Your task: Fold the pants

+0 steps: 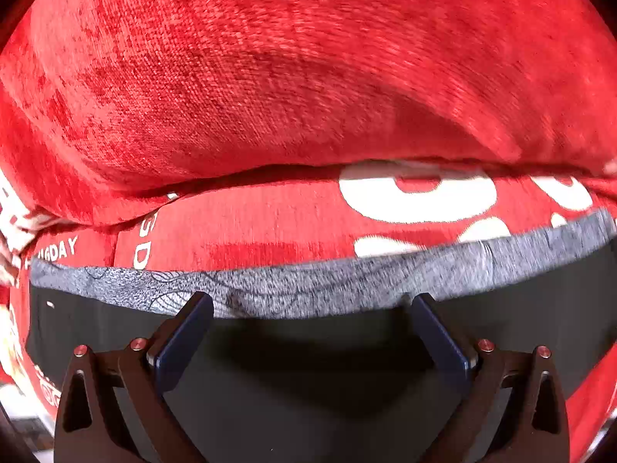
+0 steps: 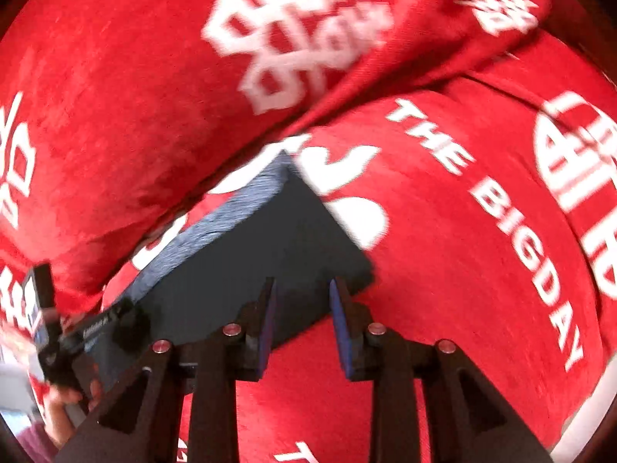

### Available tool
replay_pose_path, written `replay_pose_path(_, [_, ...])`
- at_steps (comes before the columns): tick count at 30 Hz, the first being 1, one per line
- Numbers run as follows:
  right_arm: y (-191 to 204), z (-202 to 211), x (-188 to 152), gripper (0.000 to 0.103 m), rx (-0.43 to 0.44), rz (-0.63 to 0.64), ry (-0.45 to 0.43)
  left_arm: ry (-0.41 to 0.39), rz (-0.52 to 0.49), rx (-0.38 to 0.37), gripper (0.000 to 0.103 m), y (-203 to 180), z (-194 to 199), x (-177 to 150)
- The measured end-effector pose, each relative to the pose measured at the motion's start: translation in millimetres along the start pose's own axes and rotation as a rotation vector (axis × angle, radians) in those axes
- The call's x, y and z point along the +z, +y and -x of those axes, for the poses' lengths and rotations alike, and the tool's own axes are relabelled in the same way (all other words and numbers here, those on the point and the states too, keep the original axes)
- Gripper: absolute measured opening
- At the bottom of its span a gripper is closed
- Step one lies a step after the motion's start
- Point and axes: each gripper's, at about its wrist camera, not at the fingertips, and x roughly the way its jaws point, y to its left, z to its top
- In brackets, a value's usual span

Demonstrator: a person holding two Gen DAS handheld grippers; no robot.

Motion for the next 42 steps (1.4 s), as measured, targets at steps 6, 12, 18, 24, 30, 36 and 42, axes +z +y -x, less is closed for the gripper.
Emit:
replay_pose_path(6, [4,-46,5,0.03,-0.051,0.026,0.095,0.037,0.019,0.01,0.103,-1,-26,0])
replay_pose_path(12, [-6,-47,0,0.031,-0.006,0.007,0.086,0.053,-0.024,0.031,0.103,2,-15,2])
replay_pose_path(18, [1,-50,7,0.062,0.054,-0.014,0.124,0.055,-0.058,-0.001,0.103,-6,12,-11])
replay_pose_path(24, [13,-41,3,0.065,0.039,0.014,0.133,0.049,-0.091,-0.011,0.103,-18,25,-31])
replay_pose_path(30, [1,-25,-11,0.065,0.098,-0.075,0.125,0.063,-0.106,-0.017,0.103,-19,23,-41])
replay_pose_path(36, [1,-12,-32,0.065,0.147,-0.101,0.149,0.063,-0.112,-0.036,0.103,-19,30,-47])
replay_pose_path(42, [5,-17,-58,0.065,0.215,-0.131,0.203,0.064,-0.143,-0.079,0.103,-34,37,-59])
